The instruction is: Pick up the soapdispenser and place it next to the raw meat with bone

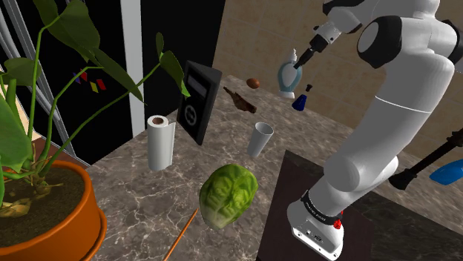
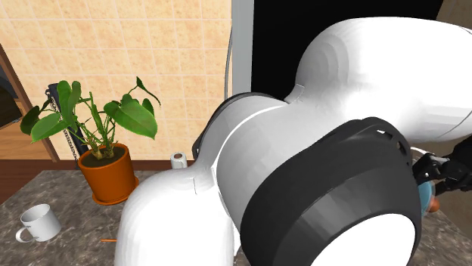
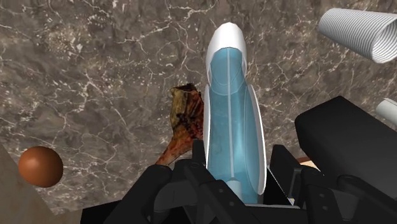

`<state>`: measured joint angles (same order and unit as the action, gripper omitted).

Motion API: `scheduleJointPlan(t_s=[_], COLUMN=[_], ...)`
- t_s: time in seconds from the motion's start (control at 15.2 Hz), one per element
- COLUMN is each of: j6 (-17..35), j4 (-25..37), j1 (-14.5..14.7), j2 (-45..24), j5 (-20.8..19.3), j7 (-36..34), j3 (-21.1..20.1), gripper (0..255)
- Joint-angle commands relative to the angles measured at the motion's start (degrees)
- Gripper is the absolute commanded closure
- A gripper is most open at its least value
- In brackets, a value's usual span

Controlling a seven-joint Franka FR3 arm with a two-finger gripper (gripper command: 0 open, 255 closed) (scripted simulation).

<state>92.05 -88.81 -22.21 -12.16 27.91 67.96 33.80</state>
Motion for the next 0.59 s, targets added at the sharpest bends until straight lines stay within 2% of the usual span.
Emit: scheduleJointPlan(t_s=[0.0,0.53], j6=[1.48,6.94], j4=[-1.54,-7.12], j1=[0.24,0.72], j2=[0.08,-0.28], j5=[0.03,0.58], j7=[0.40,2.54], j3=[-0.09,-0.36], gripper=[255,255])
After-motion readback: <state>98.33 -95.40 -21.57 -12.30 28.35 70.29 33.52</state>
